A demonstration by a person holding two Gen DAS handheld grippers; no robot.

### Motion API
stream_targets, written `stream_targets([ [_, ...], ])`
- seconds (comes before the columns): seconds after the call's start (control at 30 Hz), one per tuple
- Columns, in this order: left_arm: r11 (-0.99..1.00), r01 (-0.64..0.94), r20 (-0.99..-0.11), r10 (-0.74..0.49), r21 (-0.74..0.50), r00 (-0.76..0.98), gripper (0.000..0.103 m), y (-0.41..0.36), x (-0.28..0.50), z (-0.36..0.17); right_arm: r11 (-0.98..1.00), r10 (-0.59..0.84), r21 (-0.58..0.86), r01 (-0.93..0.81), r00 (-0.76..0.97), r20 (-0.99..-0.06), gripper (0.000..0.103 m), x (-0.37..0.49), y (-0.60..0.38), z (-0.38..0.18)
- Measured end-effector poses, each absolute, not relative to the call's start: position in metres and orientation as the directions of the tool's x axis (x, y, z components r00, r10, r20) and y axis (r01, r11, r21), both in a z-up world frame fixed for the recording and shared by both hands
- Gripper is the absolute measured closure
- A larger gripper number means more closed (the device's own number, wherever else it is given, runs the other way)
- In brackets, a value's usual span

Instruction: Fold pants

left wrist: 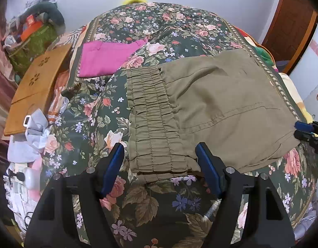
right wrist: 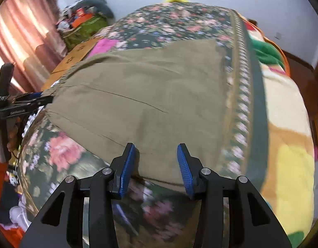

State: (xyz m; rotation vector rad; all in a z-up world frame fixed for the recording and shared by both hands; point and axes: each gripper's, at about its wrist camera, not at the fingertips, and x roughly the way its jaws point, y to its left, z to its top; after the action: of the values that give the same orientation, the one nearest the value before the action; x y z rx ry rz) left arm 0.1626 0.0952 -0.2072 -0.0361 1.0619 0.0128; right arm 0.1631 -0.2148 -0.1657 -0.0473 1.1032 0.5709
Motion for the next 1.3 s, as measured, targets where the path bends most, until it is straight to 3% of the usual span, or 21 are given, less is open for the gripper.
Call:
stream_targets([
  [0.33,0.996,-0.053,-0.885,-0.037,-0.070,0.465,0.030,0.103,0.168,-0.201,0.895,0.378,0.243,-0.374,0.347,-0.858,0.063,0.164,-0.255,-0.161],
  [0.6,0.998,-0.050,-0.855,-0.012,-0.044,0.518,0.030,0.109,0.189,-0.168,0.881,0.416,0.229,-0.414,0.448,-0.791,0.061,0.194,-0.250,-0.122],
  [0.83,0.995,-0.080,-0.859,-0.010,-0.059,0.513,0.024,0.121,0.231,-0.171,0.870,0.436,0.205,-0.449,0.502,-0.747,0.052,0.245,-0.230,-0.107],
  [1.3,0.985,-0.143,-0.908,-0.030,-0.098,0.417,0.023,0.157,0.300,-0.228,0.895,0.348,0.152,-0.419,0.442,-0.827,0.050,0.374,-0.213,-0.171],
])
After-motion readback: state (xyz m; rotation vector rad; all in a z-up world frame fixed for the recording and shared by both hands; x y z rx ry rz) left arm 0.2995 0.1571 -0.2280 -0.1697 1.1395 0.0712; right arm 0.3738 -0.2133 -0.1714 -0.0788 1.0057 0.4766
